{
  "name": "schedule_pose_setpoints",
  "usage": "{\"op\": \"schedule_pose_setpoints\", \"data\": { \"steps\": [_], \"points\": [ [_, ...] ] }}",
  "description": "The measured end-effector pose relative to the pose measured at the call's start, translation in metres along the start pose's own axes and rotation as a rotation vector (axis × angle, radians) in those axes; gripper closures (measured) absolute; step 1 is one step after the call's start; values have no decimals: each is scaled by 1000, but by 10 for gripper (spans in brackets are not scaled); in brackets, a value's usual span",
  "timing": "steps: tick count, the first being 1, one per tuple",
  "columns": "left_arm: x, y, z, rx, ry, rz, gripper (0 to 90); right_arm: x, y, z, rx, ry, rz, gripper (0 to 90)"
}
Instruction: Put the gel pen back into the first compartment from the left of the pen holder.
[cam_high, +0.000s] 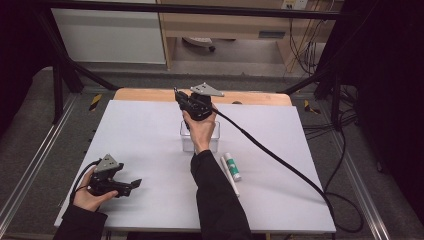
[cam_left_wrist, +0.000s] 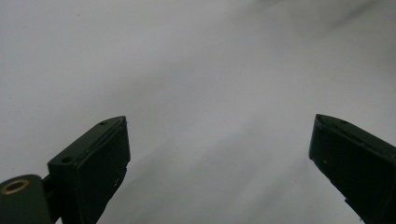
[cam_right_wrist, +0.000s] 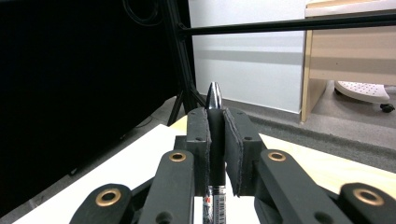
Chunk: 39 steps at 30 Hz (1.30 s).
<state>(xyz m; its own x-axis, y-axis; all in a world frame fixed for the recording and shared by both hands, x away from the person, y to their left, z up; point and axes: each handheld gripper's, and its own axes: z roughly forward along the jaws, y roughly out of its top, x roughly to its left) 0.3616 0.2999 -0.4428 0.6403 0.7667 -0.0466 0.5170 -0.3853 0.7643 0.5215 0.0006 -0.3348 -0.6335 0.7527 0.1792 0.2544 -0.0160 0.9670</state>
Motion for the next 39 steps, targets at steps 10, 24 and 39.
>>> {"op": "schedule_pose_setpoints", "data": {
  "steps": [10,24,39],
  "points": [
    [-1,0,0,3,-3,0,53,-1,-16,7,35,8,-12,806],
    [-1,0,0,3,-3,2,53,-4,-41,2,58,1,-15,806],
    [-2,0,1,6,-3,4,53,-4,-58,-7,113,-19,-66,799]
  ]
}}
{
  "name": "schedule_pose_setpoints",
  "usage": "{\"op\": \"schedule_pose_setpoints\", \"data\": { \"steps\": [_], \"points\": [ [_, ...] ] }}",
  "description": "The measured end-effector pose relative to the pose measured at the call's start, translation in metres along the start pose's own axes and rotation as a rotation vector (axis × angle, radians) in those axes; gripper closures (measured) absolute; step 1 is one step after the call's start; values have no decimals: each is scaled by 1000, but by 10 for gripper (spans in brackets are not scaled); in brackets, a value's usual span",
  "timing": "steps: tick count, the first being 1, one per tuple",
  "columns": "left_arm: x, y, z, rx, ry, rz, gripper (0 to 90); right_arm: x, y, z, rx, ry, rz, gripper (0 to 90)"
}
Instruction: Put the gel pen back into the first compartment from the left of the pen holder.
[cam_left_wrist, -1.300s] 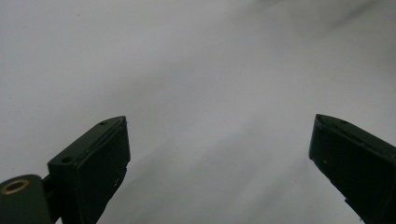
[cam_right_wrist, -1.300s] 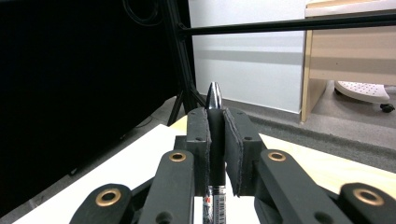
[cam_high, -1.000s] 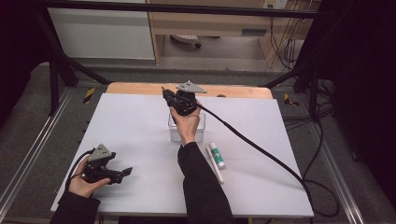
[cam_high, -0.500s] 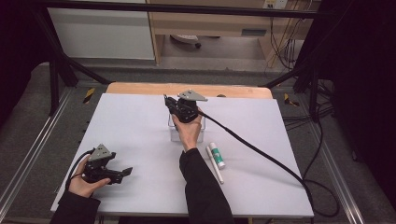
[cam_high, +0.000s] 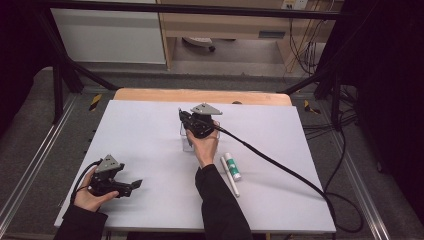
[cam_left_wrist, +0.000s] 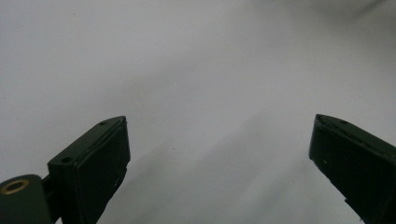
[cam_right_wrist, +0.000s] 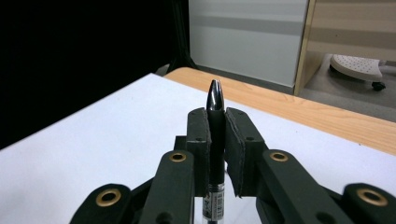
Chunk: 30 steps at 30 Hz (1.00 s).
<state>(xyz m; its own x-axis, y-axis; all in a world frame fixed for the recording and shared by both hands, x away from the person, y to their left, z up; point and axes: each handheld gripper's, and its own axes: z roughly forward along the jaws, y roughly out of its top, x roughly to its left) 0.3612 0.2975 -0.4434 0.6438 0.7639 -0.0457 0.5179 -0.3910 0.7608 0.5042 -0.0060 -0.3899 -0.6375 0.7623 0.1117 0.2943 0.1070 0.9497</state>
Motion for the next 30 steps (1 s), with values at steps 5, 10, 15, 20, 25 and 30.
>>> {"op": "schedule_pose_setpoints", "data": {
  "steps": [5,10,15,20,25,30],
  "points": [
    [0,0,0,3,-1,4,53,0,2,-7,31,7,-10,725],
    [-1,0,1,4,-1,5,53,3,7,-16,70,31,-41,595],
    [-1,1,1,4,-1,4,53,4,13,-27,124,40,-69,418],
    [-1,0,1,6,0,5,53,6,20,-42,193,67,-82,246],
    [-2,0,1,5,1,5,53,8,24,-61,247,88,-95,134],
    [-2,0,1,9,2,7,53,9,23,-79,307,90,-113,68]
  ]
}}
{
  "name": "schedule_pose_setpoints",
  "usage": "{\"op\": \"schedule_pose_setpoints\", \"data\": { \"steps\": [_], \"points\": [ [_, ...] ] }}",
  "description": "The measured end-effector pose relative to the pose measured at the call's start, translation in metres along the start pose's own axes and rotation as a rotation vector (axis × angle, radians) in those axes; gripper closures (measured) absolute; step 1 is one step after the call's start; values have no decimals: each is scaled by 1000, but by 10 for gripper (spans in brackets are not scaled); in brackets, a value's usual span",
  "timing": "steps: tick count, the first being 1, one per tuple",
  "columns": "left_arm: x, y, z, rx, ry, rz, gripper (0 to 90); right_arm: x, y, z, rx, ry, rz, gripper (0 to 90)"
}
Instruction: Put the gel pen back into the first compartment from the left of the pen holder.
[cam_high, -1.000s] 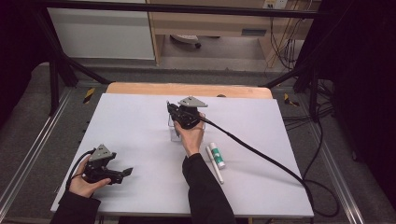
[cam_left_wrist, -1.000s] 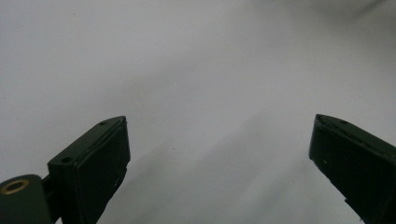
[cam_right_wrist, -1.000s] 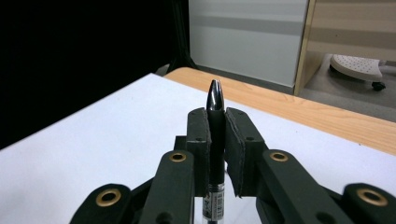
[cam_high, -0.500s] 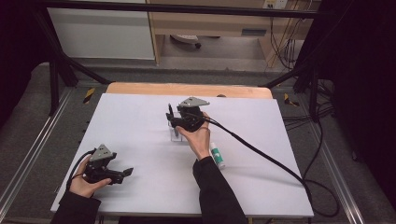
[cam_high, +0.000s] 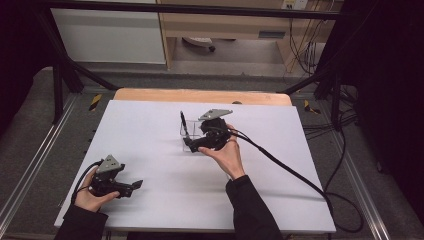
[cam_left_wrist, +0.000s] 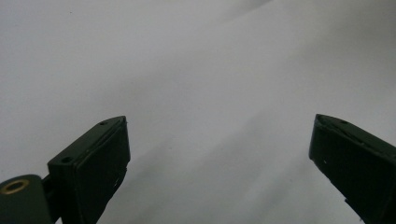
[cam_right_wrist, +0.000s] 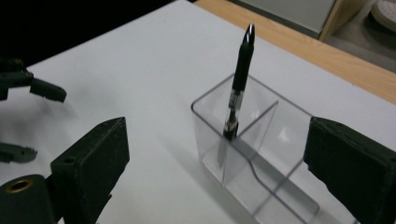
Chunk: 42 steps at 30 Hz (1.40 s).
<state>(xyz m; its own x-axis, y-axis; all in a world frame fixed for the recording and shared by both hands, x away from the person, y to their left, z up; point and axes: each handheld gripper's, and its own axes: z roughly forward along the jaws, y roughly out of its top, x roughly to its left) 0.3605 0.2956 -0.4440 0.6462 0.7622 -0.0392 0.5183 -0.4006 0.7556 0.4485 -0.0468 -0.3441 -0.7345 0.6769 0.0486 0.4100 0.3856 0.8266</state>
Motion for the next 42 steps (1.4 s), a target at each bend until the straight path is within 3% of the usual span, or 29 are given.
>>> {"op": "schedule_pose_setpoints", "data": {
  "steps": [7,16,31,42],
  "points": [
    [-1,0,0,0,0,2,53,1,-17,-16,59,-17,-6,31],
    [-1,0,0,3,-1,5,53,-5,-38,-37,48,-37,23,21],
    [-2,1,0,-2,-7,3,52,-16,-90,-66,96,-79,68,28],
    [-3,1,2,2,-8,3,53,-11,-121,-82,105,-91,104,46]
  ]
}}
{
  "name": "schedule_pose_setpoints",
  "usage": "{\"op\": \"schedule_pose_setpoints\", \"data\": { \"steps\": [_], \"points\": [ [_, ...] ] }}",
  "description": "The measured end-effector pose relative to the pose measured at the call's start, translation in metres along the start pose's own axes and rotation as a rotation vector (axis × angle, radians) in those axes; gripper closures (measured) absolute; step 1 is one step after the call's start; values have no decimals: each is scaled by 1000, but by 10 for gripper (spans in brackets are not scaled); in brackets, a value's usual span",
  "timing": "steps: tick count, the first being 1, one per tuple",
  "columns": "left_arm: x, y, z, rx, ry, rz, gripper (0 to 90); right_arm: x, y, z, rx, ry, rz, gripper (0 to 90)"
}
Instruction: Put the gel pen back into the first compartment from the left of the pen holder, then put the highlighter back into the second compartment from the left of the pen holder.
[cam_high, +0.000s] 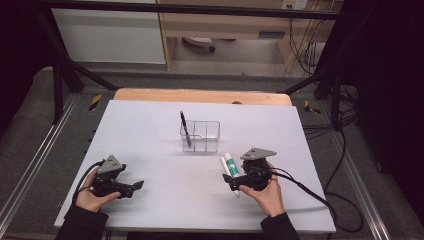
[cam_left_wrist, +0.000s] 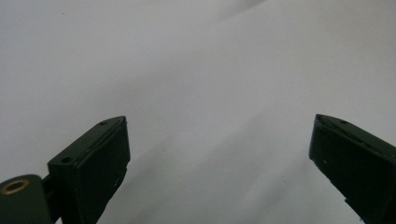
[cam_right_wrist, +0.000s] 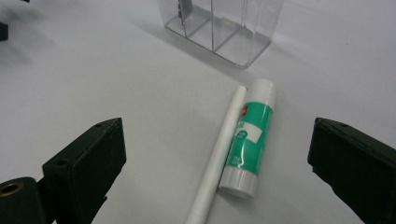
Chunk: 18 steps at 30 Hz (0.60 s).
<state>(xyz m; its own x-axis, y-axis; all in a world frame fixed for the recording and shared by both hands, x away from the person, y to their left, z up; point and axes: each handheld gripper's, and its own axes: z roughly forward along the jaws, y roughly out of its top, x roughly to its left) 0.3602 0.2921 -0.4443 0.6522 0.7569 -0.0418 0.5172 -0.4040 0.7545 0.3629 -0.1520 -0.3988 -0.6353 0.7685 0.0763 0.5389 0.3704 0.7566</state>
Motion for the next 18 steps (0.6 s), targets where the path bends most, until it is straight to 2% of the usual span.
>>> {"op": "schedule_pose_setpoints", "data": {
  "steps": [3,7,11,18],
  "points": [
    [0,0,0,3,0,3,53,3,-5,-1,14,-23,-25,45],
    [-1,0,0,0,-5,6,53,2,-13,-5,-9,-11,3,70],
    [-1,0,0,1,-3,6,53,2,-21,-6,5,-24,9,101],
    [-1,0,0,3,-2,6,53,4,-35,-5,24,-36,15,207]
  ]
}}
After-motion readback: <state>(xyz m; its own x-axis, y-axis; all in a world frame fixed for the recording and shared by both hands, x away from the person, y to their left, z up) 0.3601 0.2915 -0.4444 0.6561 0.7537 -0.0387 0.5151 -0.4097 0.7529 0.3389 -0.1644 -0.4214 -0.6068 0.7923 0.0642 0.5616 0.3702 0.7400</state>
